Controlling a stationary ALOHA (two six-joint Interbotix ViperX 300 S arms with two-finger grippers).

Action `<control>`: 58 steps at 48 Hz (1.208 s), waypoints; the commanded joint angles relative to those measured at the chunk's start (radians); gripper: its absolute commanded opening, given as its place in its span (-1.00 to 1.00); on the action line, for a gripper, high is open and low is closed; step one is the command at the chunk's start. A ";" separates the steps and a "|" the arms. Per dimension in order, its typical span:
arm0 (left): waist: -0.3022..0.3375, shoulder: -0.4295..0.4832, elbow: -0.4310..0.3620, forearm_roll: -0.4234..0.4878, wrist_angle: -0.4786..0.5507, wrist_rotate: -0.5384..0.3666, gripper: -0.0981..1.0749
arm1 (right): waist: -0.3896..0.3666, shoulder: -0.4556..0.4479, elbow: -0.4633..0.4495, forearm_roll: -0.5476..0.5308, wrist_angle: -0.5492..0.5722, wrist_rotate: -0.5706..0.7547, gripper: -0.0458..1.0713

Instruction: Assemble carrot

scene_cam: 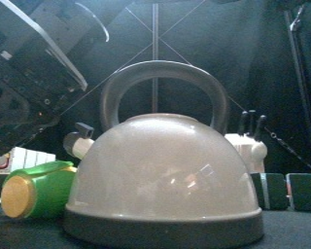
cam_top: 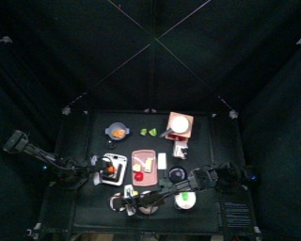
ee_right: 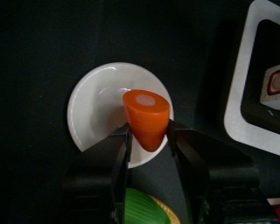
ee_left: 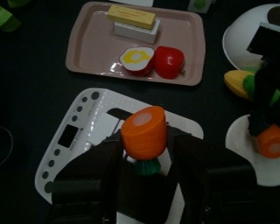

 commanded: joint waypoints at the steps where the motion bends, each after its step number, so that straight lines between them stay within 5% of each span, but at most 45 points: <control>1: 0.003 0.000 -0.017 0.006 -0.011 0.002 0.22 | -0.003 -0.095 0.014 0.005 -0.018 0.002 0.28; 14: 0.003 -0.002 -0.017 0.003 -0.048 0.002 0.22 | -0.008 -0.225 0.149 -0.009 -0.035 0.011 0.28; 31: 0.002 0.005 -0.006 0.021 -0.279 0.037 0.22 | -0.054 -0.408 0.390 -0.031 -0.213 0.120 0.28; 45: 0.005 0.077 -0.086 0.044 -0.206 0.143 0.22 | -0.106 -0.485 0.497 -0.002 -0.293 0.179 0.28; 58: 0.003 0.230 -0.227 0.038 -0.034 0.310 0.22 | -0.172 -0.571 0.584 0.167 -0.374 0.178 0.28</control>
